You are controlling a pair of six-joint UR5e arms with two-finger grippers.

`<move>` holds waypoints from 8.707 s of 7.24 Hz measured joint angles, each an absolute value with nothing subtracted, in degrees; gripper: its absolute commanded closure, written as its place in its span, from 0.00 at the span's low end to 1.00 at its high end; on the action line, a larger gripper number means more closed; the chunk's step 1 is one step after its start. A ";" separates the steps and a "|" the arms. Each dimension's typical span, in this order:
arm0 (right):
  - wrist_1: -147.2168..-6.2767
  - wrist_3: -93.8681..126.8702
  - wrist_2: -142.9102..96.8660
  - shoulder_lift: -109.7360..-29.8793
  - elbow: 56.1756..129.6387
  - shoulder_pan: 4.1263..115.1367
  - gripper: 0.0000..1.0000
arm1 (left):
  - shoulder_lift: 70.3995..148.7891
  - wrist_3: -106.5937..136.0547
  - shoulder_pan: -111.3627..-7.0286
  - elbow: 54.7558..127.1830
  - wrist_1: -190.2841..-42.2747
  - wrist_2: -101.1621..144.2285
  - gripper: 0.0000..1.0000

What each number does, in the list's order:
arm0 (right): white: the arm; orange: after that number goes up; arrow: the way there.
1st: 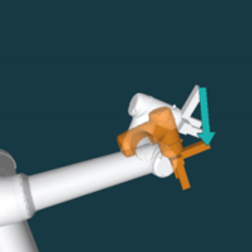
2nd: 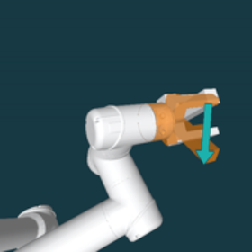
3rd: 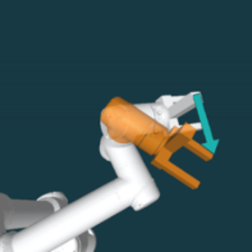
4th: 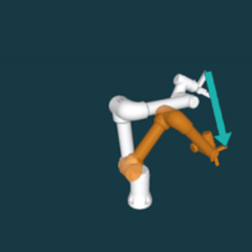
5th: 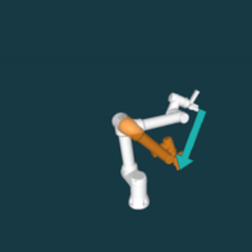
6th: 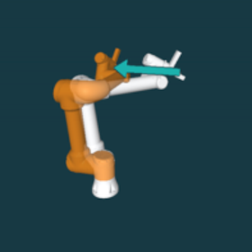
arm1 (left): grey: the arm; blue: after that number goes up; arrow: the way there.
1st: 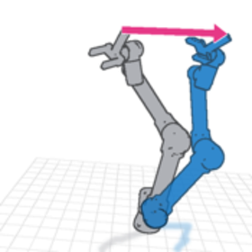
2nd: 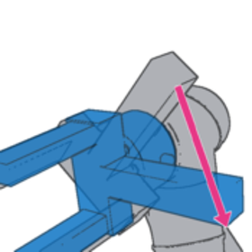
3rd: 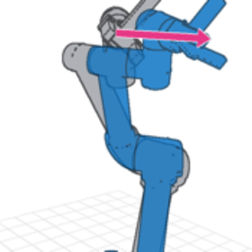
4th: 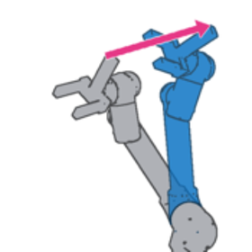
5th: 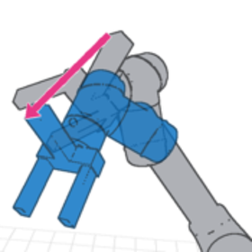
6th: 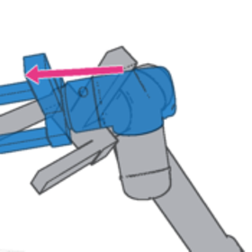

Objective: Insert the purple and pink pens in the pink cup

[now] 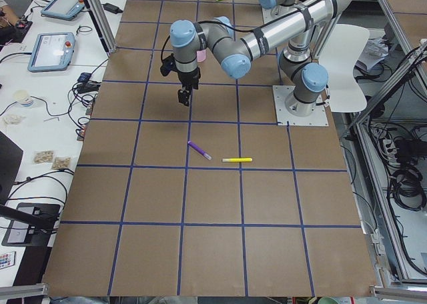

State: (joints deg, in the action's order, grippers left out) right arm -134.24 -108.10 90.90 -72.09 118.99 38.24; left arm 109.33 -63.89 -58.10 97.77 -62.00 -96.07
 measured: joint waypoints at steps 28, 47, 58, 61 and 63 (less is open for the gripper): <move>-84.62 -41.67 122.07 -63.26 76.40 119.45 1.00 | 120.07 -69.04 -57.39 99.25 -57.75 -97.65 0.79; -84.25 -27.56 101.63 -70.86 70.76 95.03 0.00 | 99.19 -47.83 -75.08 97.65 -63.45 -72.67 1.00; -84.90 9.03 89.08 -77.37 76.19 90.26 0.00 | 101.29 -11.19 -100.79 112.86 -19.84 -72.59 1.00; -84.10 9.83 89.37 -78.87 76.56 90.07 0.00 | 105.27 -8.37 -102.38 112.92 -13.13 -72.88 1.00; -84.20 9.94 89.43 -80.42 78.62 89.61 0.00 | 106.39 -7.90 -103.08 113.66 -11.98 -73.75 1.00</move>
State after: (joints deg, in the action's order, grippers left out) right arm -84.20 9.94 89.43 -80.42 78.62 89.61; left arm 106.39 -7.90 -103.08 113.66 -11.98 -73.75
